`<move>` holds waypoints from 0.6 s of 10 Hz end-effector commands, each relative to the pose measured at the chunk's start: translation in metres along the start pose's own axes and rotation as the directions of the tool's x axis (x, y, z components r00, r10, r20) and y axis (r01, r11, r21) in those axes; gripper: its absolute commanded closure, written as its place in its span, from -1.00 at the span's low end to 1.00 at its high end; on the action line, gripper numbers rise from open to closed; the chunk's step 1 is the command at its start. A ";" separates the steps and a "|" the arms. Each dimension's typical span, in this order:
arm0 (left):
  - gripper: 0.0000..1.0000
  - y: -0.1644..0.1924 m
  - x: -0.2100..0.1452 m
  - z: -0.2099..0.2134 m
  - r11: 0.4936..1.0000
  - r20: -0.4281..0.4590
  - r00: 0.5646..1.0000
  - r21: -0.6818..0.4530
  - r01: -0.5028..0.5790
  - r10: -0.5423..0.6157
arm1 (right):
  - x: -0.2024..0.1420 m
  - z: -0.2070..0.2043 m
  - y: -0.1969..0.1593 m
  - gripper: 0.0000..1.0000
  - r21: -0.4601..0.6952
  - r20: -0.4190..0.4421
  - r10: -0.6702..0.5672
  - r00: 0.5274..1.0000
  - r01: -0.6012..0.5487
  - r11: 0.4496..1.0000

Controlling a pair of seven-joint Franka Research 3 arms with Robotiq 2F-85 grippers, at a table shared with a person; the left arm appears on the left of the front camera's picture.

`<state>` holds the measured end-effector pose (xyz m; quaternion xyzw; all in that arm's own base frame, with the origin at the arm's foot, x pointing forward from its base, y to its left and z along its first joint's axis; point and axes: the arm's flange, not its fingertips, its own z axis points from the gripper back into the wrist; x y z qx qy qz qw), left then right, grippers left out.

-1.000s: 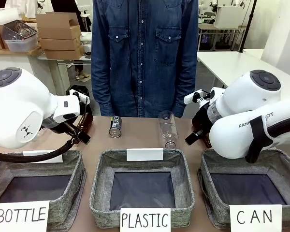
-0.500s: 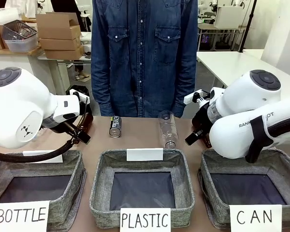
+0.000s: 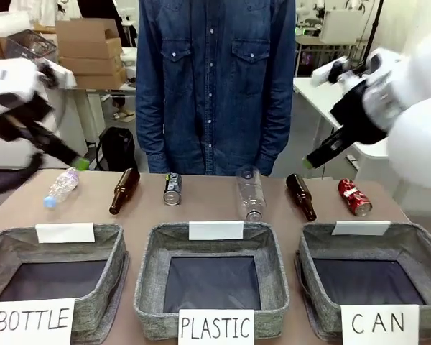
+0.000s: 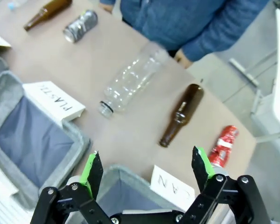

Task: Sort the can waste into the basket.
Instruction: Pick up the can waste from the table and place it in the right Fabric basket.

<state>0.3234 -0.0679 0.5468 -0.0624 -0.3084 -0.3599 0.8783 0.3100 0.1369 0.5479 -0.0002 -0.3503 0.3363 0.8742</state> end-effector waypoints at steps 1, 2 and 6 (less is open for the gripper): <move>-1.00 -0.036 -0.054 -0.035 0.998 -0.017 1.000 0.055 0.018 -0.017 | -0.037 -0.018 0.013 -1.00 -0.025 -0.037 -0.029 0.999 0.028 0.999; -1.00 0.000 0.000 0.000 1.000 0.000 1.000 0.000 0.000 0.000 | 0.000 0.000 0.000 -1.00 0.000 0.000 0.000 1.000 0.000 1.000; -1.00 0.057 -0.019 -0.007 0.580 -0.139 0.921 -0.740 -0.341 0.363 | -0.031 0.045 -0.054 -1.00 0.417 -0.048 -0.565 0.824 0.530 0.738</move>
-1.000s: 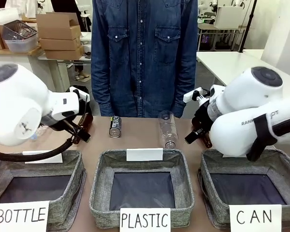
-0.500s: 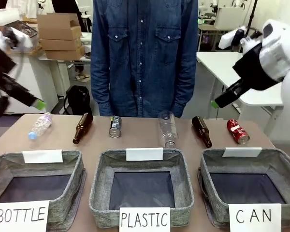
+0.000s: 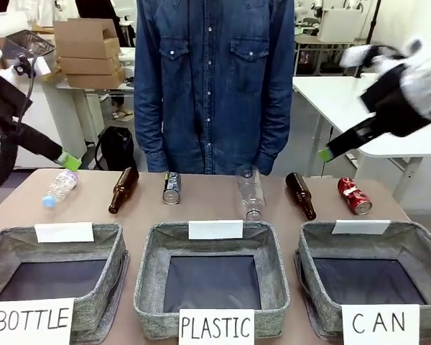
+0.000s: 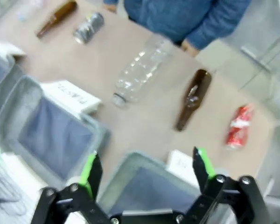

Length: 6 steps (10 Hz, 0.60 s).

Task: Sort the can waste into the basket.
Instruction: Pick up the can waste from the table and place it in the right Fabric basket.

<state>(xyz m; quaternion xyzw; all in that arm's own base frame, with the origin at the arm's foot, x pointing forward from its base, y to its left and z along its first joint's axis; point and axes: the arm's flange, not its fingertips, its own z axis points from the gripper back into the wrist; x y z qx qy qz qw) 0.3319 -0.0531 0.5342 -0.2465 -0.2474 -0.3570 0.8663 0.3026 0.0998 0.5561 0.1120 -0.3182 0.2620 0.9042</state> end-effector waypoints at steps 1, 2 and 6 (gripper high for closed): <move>-1.00 0.074 -0.020 0.024 0.734 -0.046 0.892 -0.550 -0.398 0.449 | -0.020 0.054 -0.052 -1.00 0.422 -0.056 -0.596 0.801 0.560 0.713; -1.00 0.097 -0.036 0.029 0.640 -0.017 0.833 -0.631 -0.438 0.554 | -0.040 0.071 -0.076 -1.00 0.477 -0.056 -0.751 0.658 0.678 0.559; -1.00 0.142 -0.070 0.048 0.466 0.101 0.590 -0.724 -0.509 0.801 | -0.088 0.073 -0.125 -1.00 0.572 -0.089 -0.876 0.473 0.744 0.344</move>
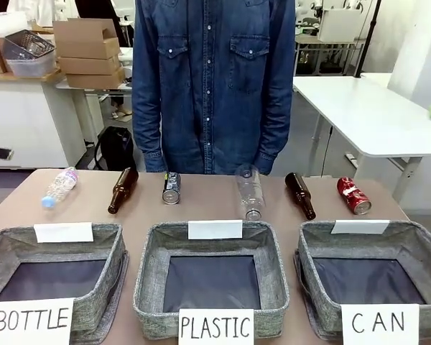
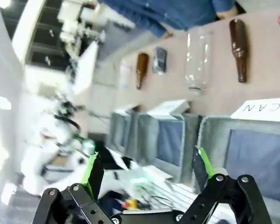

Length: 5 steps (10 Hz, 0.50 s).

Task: Sort the can waste into the basket.
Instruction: Pick up the can waste from the table and place it in the right Fabric basket.

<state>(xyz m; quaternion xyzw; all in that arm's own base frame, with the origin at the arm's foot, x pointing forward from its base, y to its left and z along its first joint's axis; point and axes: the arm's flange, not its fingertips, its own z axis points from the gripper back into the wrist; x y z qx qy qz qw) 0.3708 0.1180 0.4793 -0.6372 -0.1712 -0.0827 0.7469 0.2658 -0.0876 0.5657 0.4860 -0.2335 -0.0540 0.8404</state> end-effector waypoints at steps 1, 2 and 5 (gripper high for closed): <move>-1.00 -0.017 0.018 -0.025 0.988 0.154 0.976 -0.044 -0.146 0.151 | 0.002 -0.034 -0.006 -1.00 0.075 0.105 -0.214 0.971 0.207 0.976; -1.00 -0.024 0.025 -0.036 0.975 0.130 0.976 0.118 -0.188 0.172 | 0.005 -0.045 -0.006 -1.00 0.013 0.117 -0.169 0.979 0.169 0.986; -1.00 0.006 0.009 -0.003 0.994 0.079 0.992 -0.040 -0.098 0.101 | 0.008 -0.002 -0.010 -1.00 0.044 0.037 -0.127 0.991 0.125 0.991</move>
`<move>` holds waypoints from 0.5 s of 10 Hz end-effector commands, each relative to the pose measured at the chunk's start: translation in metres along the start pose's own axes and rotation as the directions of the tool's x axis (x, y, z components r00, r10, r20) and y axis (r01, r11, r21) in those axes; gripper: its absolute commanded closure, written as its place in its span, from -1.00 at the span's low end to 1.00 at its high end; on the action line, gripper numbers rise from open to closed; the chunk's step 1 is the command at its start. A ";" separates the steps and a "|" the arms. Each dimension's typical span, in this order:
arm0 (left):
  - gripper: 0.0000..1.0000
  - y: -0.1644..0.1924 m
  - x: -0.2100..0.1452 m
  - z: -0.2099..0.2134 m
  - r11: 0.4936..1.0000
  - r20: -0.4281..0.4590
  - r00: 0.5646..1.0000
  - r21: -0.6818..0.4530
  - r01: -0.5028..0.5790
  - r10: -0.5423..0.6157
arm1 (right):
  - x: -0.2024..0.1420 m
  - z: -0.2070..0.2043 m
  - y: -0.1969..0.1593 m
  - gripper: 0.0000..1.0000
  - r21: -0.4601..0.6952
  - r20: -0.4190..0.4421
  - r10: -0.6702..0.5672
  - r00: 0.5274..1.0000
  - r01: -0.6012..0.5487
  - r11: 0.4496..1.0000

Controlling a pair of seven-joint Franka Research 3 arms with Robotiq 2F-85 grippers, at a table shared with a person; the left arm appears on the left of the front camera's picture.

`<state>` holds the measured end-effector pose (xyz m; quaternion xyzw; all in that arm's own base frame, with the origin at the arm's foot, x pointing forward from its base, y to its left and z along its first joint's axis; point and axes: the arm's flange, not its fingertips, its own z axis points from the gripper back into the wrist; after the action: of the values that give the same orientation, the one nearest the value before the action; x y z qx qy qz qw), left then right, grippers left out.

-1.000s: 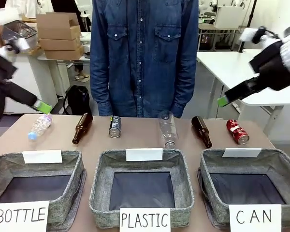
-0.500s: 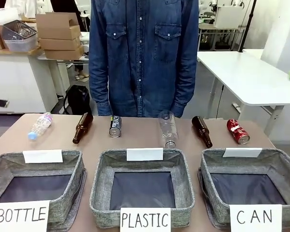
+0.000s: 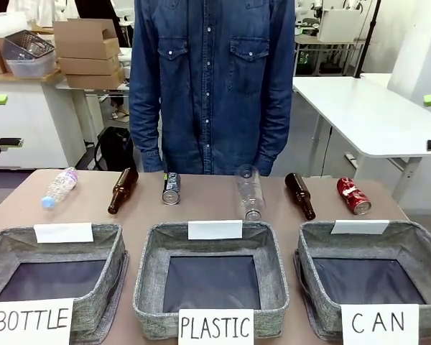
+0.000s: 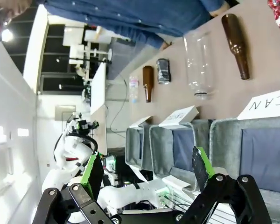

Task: Sort the can waste into the basket.
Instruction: Pick up the can waste from the table and place it in the right Fabric basket.

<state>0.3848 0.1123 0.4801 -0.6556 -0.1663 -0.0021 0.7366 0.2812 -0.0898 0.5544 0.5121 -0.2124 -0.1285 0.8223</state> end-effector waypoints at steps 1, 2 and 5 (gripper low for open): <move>-1.00 0.003 -0.002 0.005 0.999 -0.023 0.999 -0.023 0.030 -0.031 | -0.002 0.008 0.002 -1.00 0.018 -0.004 0.033 0.999 -0.033 0.999; -1.00 0.003 -0.002 0.005 0.999 -0.023 0.999 -0.023 0.030 -0.031 | -0.002 0.008 0.002 -1.00 0.018 -0.004 0.033 0.999 -0.033 0.999; -1.00 0.003 -0.002 0.005 0.999 -0.023 0.999 -0.023 0.030 -0.031 | -0.002 0.008 0.002 -1.00 0.018 -0.004 0.033 0.999 -0.033 0.999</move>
<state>0.3811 0.1161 0.4754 -0.6600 -0.1657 -0.0135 0.7327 0.2718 -0.0948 0.5580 0.5093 -0.2125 -0.1218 0.8250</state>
